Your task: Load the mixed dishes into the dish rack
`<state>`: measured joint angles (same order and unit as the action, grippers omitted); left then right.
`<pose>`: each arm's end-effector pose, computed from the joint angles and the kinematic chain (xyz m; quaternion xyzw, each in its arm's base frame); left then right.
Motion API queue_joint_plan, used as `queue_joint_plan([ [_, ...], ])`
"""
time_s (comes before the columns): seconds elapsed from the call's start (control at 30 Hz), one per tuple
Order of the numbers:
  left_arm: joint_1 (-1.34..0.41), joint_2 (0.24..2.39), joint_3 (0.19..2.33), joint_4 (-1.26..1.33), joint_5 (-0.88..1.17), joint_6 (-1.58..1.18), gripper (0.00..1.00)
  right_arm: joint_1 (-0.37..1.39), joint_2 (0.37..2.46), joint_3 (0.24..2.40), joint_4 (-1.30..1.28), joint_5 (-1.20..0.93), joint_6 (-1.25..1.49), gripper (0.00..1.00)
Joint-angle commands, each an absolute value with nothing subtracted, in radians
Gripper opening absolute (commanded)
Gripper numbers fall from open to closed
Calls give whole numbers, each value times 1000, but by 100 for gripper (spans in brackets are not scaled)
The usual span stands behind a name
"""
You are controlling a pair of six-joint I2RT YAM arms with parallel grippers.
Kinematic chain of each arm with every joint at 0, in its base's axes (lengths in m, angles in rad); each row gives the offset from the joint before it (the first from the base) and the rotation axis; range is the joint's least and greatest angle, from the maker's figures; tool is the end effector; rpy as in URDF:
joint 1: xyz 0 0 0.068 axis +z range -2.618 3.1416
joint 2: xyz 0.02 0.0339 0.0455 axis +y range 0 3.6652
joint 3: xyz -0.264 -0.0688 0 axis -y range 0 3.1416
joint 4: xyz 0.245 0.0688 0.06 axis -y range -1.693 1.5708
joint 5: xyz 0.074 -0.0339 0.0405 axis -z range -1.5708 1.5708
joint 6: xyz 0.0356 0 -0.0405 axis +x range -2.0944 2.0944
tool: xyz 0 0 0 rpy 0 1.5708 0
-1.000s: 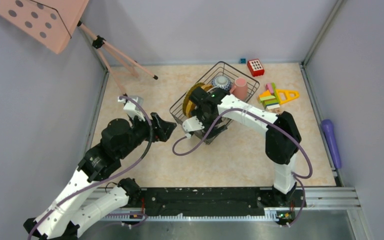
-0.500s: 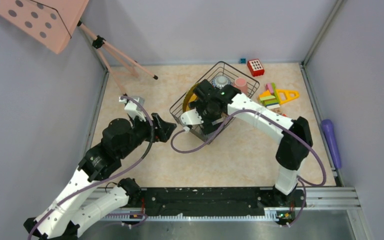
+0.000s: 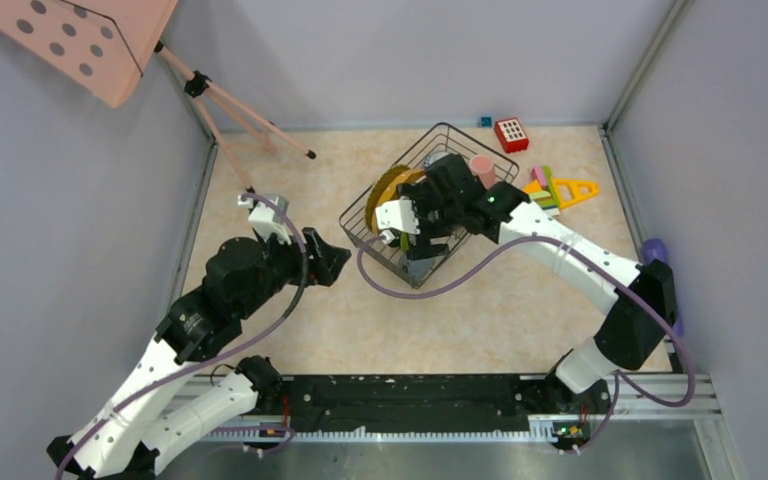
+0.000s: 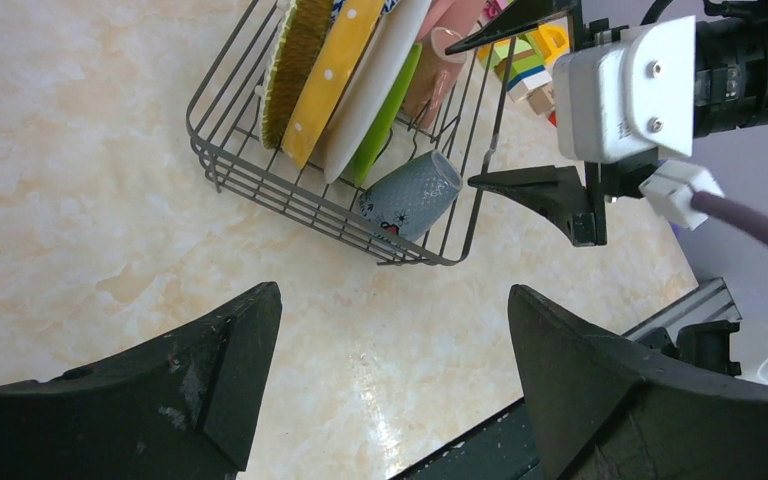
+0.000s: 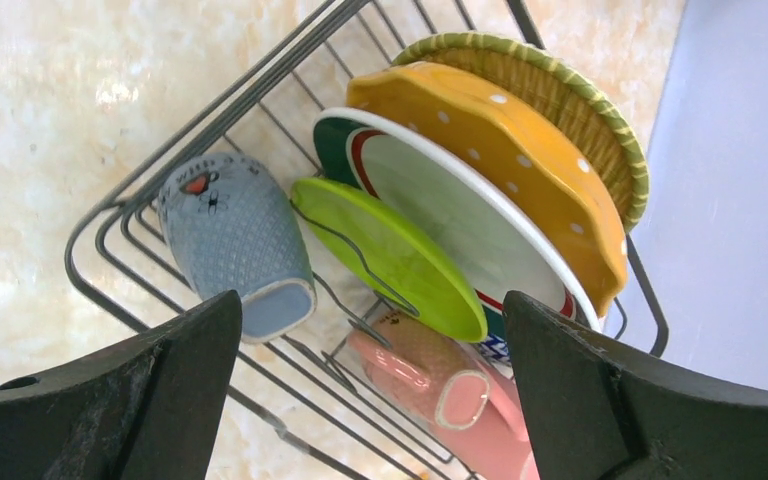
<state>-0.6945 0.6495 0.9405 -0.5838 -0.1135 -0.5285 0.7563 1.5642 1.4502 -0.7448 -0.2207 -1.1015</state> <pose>0.1040 -0.0814 0.3694 0.0327 0.8014 -0.3046 0.5137 0.2416 0.2387 0.3269 -0.7692 0.5270 0.0422 0.3590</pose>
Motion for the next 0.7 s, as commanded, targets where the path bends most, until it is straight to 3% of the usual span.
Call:
queue_joint_plan([
  [0.0, -693, 637, 962, -567, -120, -530, 88, 739, 1450, 1362, -482, -304, -898, 99],
  [0.23, -692, 675, 918, -504, -62, -558, 88, 724, 1268, 1068, -41, -79, -364, 99],
  [0.3, -692, 691, 907, -482, -53, -563, 88, 719, 1240, 1034, -8, 132, -167, 99],
  [0.43, -692, 734, 881, -434, -46, -586, 88, 677, 1262, 1102, -187, 109, 52, 99],
  [0.57, -692, 782, 869, -394, -50, -605, 88, 663, 1372, 1238, -456, 9, 115, 99],
  [0.67, -692, 801, 867, -374, -53, -607, 88, 632, 1403, 1233, -504, -143, 128, 98],
])
